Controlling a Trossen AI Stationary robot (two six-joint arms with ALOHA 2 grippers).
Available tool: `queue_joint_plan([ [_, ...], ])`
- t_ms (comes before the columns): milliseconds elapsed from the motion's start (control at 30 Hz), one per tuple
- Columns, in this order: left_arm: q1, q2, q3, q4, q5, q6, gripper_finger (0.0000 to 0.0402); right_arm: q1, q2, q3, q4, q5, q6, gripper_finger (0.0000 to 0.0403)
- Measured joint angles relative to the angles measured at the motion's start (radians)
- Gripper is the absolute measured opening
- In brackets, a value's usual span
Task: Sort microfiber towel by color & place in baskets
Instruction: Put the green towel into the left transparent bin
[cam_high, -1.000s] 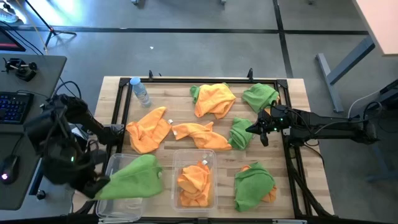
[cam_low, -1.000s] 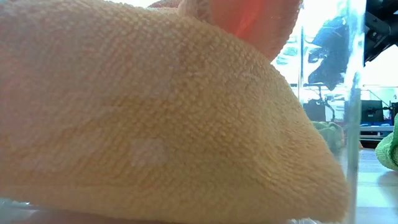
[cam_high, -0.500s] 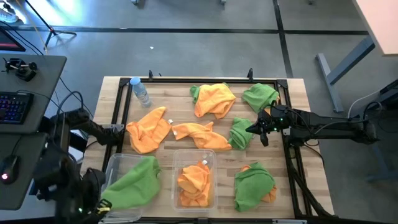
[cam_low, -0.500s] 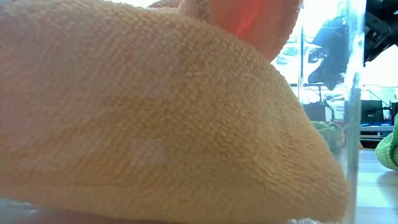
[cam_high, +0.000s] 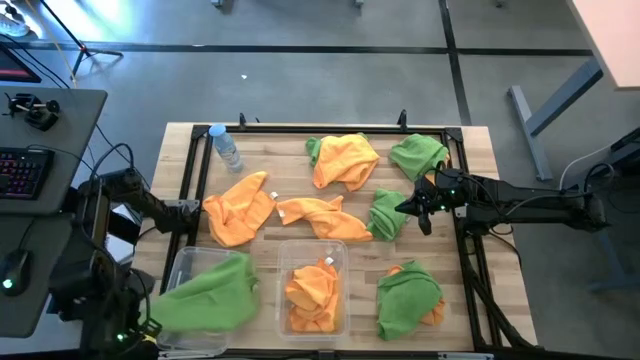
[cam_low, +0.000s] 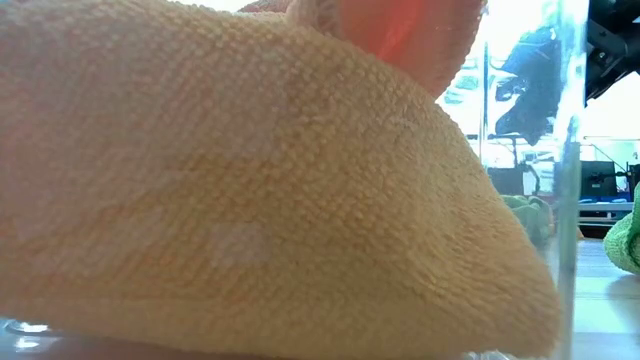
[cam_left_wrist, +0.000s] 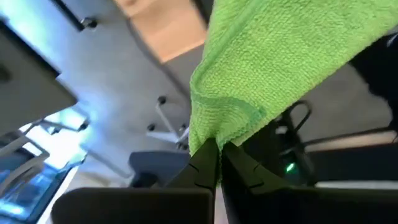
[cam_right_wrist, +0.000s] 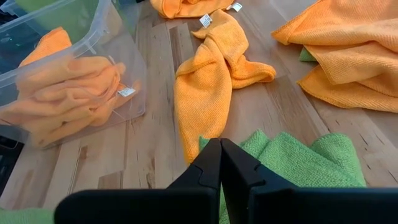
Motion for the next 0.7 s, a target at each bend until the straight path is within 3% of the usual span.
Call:
queue_joint_plan([
  [133, -0.031, -0.049, 0.000, 0.000, 0.077, -0.018, 0.0000, 0.000, 0.000, 0.000, 0.000, 0.007, 0.006, 0.0000],
  [333, -0.071, -0.124, 0.000, 0.000, 0.065, -0.016, 0.0000, 0.000, 0.000, 0.000, 0.000, 0.023, 0.063, 0.0000],
  [567, -0.142, -0.210, 0.000, 0.000, -0.081, 0.023, 0.0000, 0.000, 0.000, 0.000, 0.016, 0.042, 0.127, 0.0000],
  [700, -0.199, -0.256, 0.000, 0.000, -0.104, 0.032, 0.0000, 0.000, 0.000, 0.000, 0.015, 0.043, 0.172, 0.0000],
])
